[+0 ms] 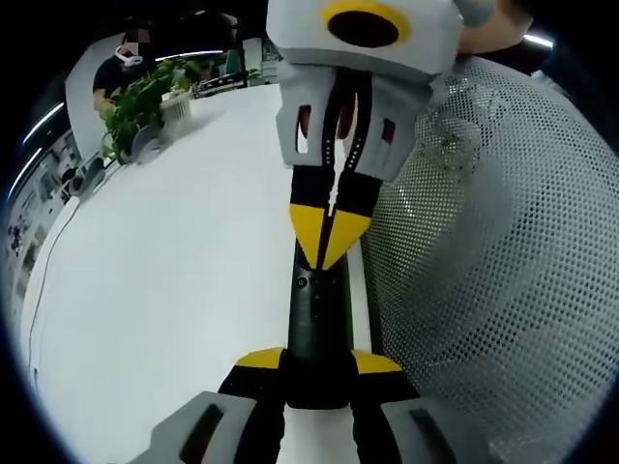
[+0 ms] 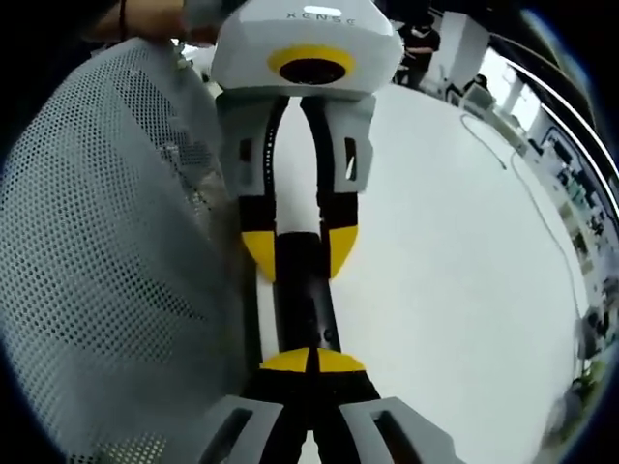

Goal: Press the specified remote control buttons in sequence, fully releasing each button before pressing the next.

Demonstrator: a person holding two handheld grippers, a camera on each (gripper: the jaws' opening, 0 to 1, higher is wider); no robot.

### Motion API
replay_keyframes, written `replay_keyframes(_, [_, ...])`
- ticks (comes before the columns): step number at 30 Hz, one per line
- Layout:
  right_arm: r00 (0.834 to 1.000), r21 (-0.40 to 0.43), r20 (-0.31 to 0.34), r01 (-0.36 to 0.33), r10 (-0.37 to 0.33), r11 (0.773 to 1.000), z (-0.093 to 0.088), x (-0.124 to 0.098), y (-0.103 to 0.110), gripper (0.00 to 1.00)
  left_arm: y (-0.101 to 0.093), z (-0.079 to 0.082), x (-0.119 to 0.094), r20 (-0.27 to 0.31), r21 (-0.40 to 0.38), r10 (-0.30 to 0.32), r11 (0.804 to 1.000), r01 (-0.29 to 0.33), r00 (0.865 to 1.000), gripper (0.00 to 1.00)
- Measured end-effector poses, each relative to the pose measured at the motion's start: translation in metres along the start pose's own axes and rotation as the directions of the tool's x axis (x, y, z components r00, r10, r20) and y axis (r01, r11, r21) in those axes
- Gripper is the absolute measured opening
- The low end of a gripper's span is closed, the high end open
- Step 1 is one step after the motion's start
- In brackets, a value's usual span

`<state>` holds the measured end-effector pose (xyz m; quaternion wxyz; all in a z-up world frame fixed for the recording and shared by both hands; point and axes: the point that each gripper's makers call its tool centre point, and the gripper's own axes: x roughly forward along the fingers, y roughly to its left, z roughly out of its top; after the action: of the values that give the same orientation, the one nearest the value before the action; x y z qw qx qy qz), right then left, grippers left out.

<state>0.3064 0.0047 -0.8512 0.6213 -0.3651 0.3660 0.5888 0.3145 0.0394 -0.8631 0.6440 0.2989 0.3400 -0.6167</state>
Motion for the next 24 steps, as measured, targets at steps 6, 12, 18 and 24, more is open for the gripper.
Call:
replay_keyframes(6, [0.999, -0.086, -0.033, 0.016, -0.019, 0.996, 0.001, 0.004, 0.006, 0.0, 0.0, 0.0, 0.0, 0.0, 0.0, 0.0, 1.0, 0.0, 1.0, 0.25])
replay_keyframes(12, [0.998, -0.158, -0.046, 0.031, -0.039, 0.987, 0.001, 0.006, 0.007, 0.0, 0.0, 0.0, 0.0, -0.009, 0.011, -0.001, 1.0, 0.001, 1.0, 0.25])
replay_keyframes(18, [0.997, -0.201, -0.059, 0.034, -0.047, 0.979, 0.004, 0.011, 0.01, 0.0, 0.0, 0.0, 0.0, -0.013, 0.017, -0.001, 1.0, 0.002, 1.0, 0.25])
replay_keyframes(24, [0.999, -0.133, -0.033, 0.024, -0.029, 0.991, 0.004, 0.009, 0.009, 0.0, 0.0, 0.0, 0.0, -0.013, 0.017, 0.0, 1.0, 0.001, 1.0, 0.25])
